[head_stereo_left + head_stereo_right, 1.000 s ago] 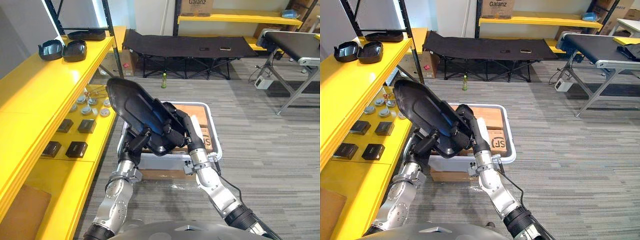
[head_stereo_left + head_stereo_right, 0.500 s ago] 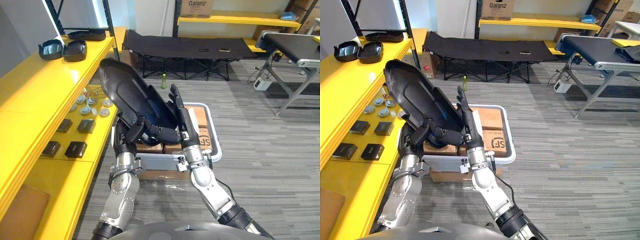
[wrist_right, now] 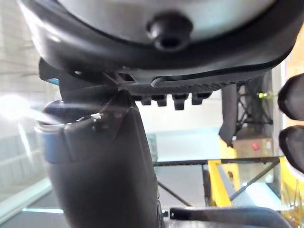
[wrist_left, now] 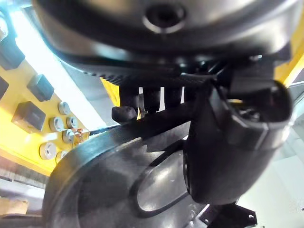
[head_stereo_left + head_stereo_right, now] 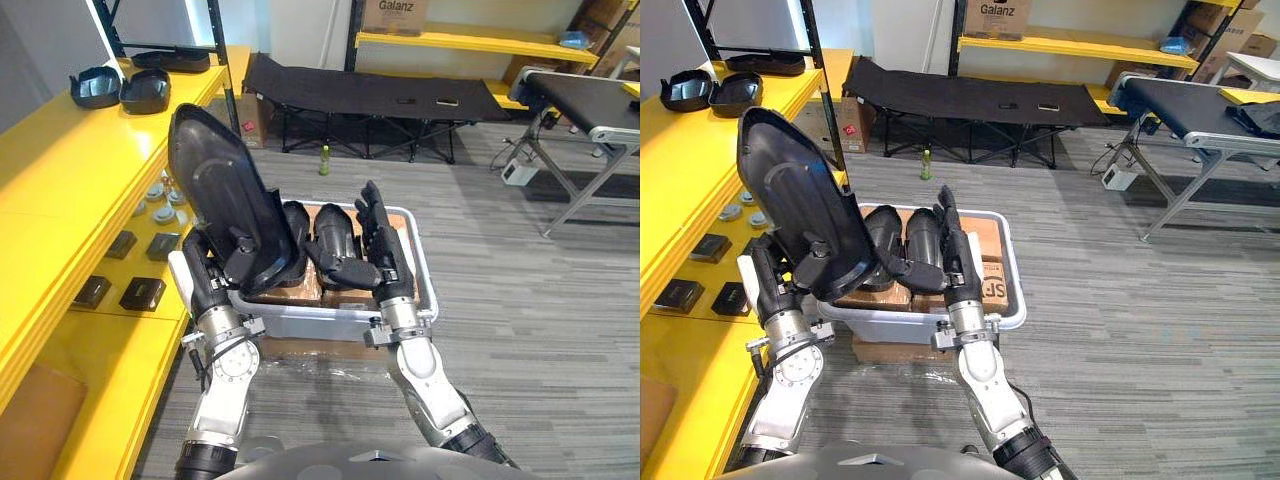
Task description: Walk over and take three plastic housings, then place them on the shelf
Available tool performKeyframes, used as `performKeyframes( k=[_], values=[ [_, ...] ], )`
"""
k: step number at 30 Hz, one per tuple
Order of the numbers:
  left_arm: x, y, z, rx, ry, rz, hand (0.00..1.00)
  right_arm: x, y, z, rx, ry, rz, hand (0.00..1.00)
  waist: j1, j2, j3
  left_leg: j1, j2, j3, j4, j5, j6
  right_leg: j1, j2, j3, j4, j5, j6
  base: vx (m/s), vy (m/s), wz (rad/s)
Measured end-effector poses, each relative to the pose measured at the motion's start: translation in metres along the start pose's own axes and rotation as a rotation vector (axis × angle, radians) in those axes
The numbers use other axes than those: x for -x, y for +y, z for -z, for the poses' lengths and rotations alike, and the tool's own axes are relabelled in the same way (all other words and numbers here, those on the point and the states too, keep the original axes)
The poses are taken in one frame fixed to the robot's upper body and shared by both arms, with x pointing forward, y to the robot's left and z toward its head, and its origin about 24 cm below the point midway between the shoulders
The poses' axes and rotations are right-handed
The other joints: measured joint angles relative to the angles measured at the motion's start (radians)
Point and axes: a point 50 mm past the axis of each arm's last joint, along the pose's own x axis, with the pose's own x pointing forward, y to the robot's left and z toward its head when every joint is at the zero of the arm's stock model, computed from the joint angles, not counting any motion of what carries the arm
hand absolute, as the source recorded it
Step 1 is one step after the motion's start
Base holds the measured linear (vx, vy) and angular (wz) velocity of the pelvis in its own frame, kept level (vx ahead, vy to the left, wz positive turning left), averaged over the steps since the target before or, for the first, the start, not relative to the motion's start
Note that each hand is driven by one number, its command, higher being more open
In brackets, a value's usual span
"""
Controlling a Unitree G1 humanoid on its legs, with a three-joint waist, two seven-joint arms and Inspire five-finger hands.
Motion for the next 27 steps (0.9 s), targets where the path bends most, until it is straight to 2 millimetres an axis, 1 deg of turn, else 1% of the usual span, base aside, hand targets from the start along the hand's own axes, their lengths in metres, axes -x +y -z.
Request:
performKeyframes(
  k=[4, 6, 8, 12, 14, 17, 18, 19, 20, 21, 22, 23, 24, 25, 26, 27],
  values=[
    [-0.002, 0.005, 0.002, -0.005, 0.008, -0.024, 0.0, 0.004, -0.011, 0.003, 0.027, 0.019, 0.025, 1.0, -0.006, 0.0, 0.001, -0.001, 0.002, 0.007, 0.0, -0.004, -0.001, -0.005, 0.001, 0.008, 0.0, 0.0, 0.0, 0.0, 0.019, -0.07],
    [-0.001, 0.012, 0.0, 0.009, 0.006, -0.044, 0.0, 0.008, -0.016, 0.005, 0.019, 0.033, 0.06, 1.0, -0.011, -0.001, 0.003, -0.001, 0.006, 0.01, 0.001, -0.008, -0.002, -0.007, 0.005, 0.011, -0.001, 0.0, 0.0, 0.01, 0.005, -0.06],
    [0.002, 0.021, -0.005, 0.042, -0.002, -0.067, 0.0, 0.012, -0.023, 0.007, 0.016, 0.046, 0.098, 1.0, -0.01, -0.001, 0.008, 0.0, 0.01, 0.013, 0.004, -0.012, -0.003, -0.006, 0.009, 0.014, -0.001, 0.0, 0.0, 0.01, 0.001, -0.05],
    [0.003, 0.038, -0.013, 0.187, -0.002, -0.146, 0.0, 0.015, -0.036, 0.007, 0.02, 0.051, 0.159, 1.0, -0.007, 0.003, 0.018, 0.001, 0.011, 0.012, 0.001, -0.014, -0.004, -0.005, 0.01, 0.014, -0.004, 0.0, 0.0, 0.0, 0.0, 0.0],
    [0.004, 0.045, -0.02, 0.235, -0.028, -0.171, 0.0, 0.014, -0.037, 0.006, 0.017, 0.045, 0.159, 1.0, -0.001, 0.002, 0.029, 0.001, 0.012, 0.008, 0.001, -0.015, -0.004, -0.001, 0.011, 0.01, -0.004, 0.0, 0.0, -0.02, 0.004, 0.07],
    [0.008, 0.06, -0.033, 0.274, -0.094, -0.218, 0.0, 0.012, -0.03, 0.006, 0.01, 0.046, 0.119, 1.0, 0.008, 0.007, 0.043, -0.006, 0.016, -0.007, 0.02, -0.025, -0.005, 0.008, 0.016, -0.002, -0.004, -0.006, 0.0, -0.02, -0.002, 0.15],
    [0.01, 0.067, -0.039, 0.305, -0.122, -0.244, 0.0, 0.009, -0.023, 0.006, 0.004, 0.049, 0.084, 1.0, 0.012, 0.012, 0.048, -0.019, 0.016, -0.032, 0.037, -0.031, -0.006, 0.018, 0.02, -0.024, -0.004, -0.011, 0.0, 0.0, -0.017, 0.33],
    [0.01, 0.068, -0.042, 0.321, -0.132, -0.25, 0.0, 0.007, -0.021, 0.006, 0.003, 0.051, 0.072, 1.0, 0.017, 0.013, 0.051, -0.018, 0.014, -0.042, 0.038, -0.031, -0.006, 0.025, 0.024, -0.034, -0.004, -0.013, 0.0, 0.0, -0.031, 0.44],
    [0.01, 0.07, -0.046, 0.346, -0.142, -0.257, 0.0, 0.004, -0.017, 0.005, 0.001, 0.049, 0.052, 1.0, 0.031, 0.015, 0.053, -0.019, 0.014, -0.055, 0.038, -0.03, -0.005, 0.033, 0.026, -0.053, -0.003, -0.015, -0.003, 0.01, -0.05, 0.59],
    [0.012, 0.074, -0.049, 0.351, -0.157, -0.267, 0.0, 0.001, -0.012, 0.003, -0.003, 0.039, 0.026, 1.0, 0.039, 0.018, 0.059, -0.027, 0.009, -0.084, 0.044, -0.029, -0.007, 0.056, 0.027, -0.094, -0.002, -0.026, 0.002, 0.03, -0.05, 1.11],
    [0.012, 0.076, -0.051, 0.353, -0.171, -0.258, 0.0, -0.002, -0.011, 0.001, -0.003, 0.027, 0.02, 1.0, 0.037, 0.022, 0.066, -0.048, -0.003, -0.112, 0.068, -0.021, -0.007, 0.09, 0.022, -0.166, -0.002, -0.035, 0.003, 0.05, -0.035, 1.43],
    [0.011, 0.076, -0.052, 0.358, -0.178, -0.243, 0.0, -0.004, -0.011, 0.0, -0.001, 0.022, 0.021, 1.0, 0.034, 0.025, 0.071, -0.064, -0.004, -0.107, 0.081, -0.012, -0.006, 0.112, 0.017, -0.211, -0.001, -0.041, 0.008, 0.06, -0.013, 2.14],
    [0.01, 0.074, -0.055, 0.373, -0.196, -0.2, 0.0, -0.005, -0.016, -0.001, 0.01, 0.017, 0.047, 1.0, 0.03, 0.027, 0.079, -0.097, 0.017, -0.027, 0.101, 0.006, 0.008, 0.148, 0.009, -0.31, 0.006, -0.059, 0.015, 0.04, 0.015, 2.27],
    [0.011, 0.074, -0.057, 0.386, -0.212, -0.167, 0.0, -0.007, -0.022, -0.003, 0.026, 0.011, 0.072, 1.0, 0.044, 0.038, 0.09, -0.106, 0.047, 0.074, 0.1, 0.009, 0.034, 0.166, 0.004, -0.374, 0.024, -0.068, 0.017, 0.03, 0.036, 2.04],
    [0.011, 0.077, -0.057, 0.389, -0.219, -0.165, 0.0, -0.008, -0.023, -0.004, 0.031, 0.009, 0.077, 1.0, 0.06, 0.039, 0.091, -0.109, 0.054, 0.113, 0.089, 0.017, 0.042, 0.168, -0.006, -0.394, 0.032, -0.076, 0.023, 0.04, 0.094, 1.45],
    [0.011, 0.081, -0.059, 0.391, -0.236, -0.17, 0.0, -0.011, -0.025, -0.006, 0.04, -0.001, 0.087, 1.0, 0.078, 0.039, 0.091, -0.111, 0.041, 0.144, 0.054, 0.043, 0.052, 0.17, -0.029, -0.428, 0.048, -0.089, 0.038, 0.05, 0.141, 1.06]
  ],
)
